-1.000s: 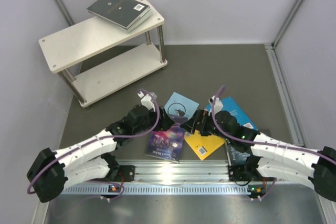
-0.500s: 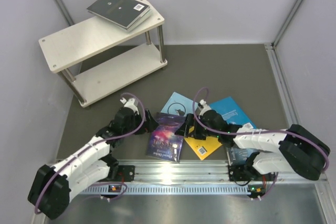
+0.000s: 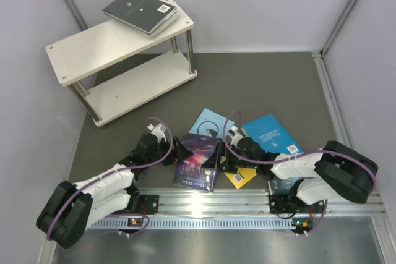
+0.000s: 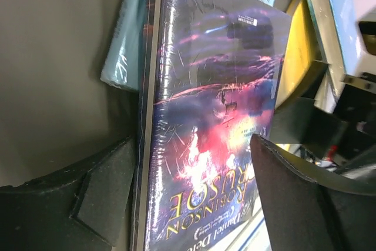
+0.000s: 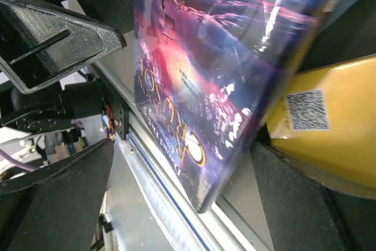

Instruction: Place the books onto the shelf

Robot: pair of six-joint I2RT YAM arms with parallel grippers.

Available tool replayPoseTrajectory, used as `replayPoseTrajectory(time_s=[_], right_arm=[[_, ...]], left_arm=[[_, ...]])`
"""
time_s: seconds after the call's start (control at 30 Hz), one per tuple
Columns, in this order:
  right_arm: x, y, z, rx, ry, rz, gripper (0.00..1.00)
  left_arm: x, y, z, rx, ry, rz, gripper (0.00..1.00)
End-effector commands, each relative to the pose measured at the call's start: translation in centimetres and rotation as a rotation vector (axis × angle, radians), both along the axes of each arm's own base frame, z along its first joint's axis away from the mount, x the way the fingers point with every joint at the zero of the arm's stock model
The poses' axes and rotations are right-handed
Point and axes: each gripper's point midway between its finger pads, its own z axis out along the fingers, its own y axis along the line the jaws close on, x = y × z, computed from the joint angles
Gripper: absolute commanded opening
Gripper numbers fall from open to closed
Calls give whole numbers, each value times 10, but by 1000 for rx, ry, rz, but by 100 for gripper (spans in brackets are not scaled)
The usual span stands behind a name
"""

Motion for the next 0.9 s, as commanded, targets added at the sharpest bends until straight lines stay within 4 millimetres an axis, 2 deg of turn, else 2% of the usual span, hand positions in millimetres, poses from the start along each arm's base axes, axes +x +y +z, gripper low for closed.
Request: replayPoseTrajectory(time_s=[0.0,0.03,0.13,0.17,0.23,0.27,0.33,0.37,0.4,0.43,0.47,0.5,0.53,0.57,0.6,0.7,0.73,0.8,0.83,0.87], right_arm=[[-9,-1,-30,-63,47,15,100],[-8,4,-27,-36,45,19,99],[-9,7,-38,-21,68,21,87],[-10,7,-41,-22,77,21,74],[-11,7,-43,-8,84,18,62],[-12,5,-45,-12,86,17,51],[-9,3,-40,-1,66,1,42],[-10,1,-40,-3,60,1,30],[-6,1,-31,17,36,-7,23],[-5,-2,-31,6,25,-12,16],[-4,-3,-27,5,12,-12,4],[0,-1,-12,31,-22,-16,0],[1,-7,-14,-8,-39,-18,0],[4,-6,-6,-3,-61,-22,0],[10,-6,12,33,-97,-34,0],[16,-12,37,129,-111,-14,0],[20,-12,47,172,-123,-9,0],[27,-20,55,222,-126,-19,0],[24,-17,71,297,-146,21,0],[27,-22,74,325,-148,19,0]], left_arm=[[-13,-7,0,-68,26,-45,83],[-13,-8,1,-72,24,-46,83],[-15,-7,3,-79,26,-45,83],[-15,-7,4,-81,24,-43,83],[-17,-6,4,-85,29,-39,83],[-18,-5,3,-85,32,-38,83],[-20,-5,6,-100,26,-34,83],[-21,-4,6,-103,26,-33,83],[-21,-4,10,-113,9,-32,83],[-22,-4,11,-112,12,-33,83],[-22,-3,13,-111,2,-33,84],[-20,-4,21,-119,-23,-32,85],[-21,-3,22,-112,-28,-37,88],[-19,-4,29,-119,-55,-42,90],[-17,-4,40,-138,-95,-45,91],[-13,-3,60,-180,-179,-26,96],[-12,-4,66,-197,-198,-23,97],[-12,-5,80,-236,-249,-25,97],[-12,-5,84,-249,-257,-23,97],[-11,-5,90,-267,-283,-21,97]])
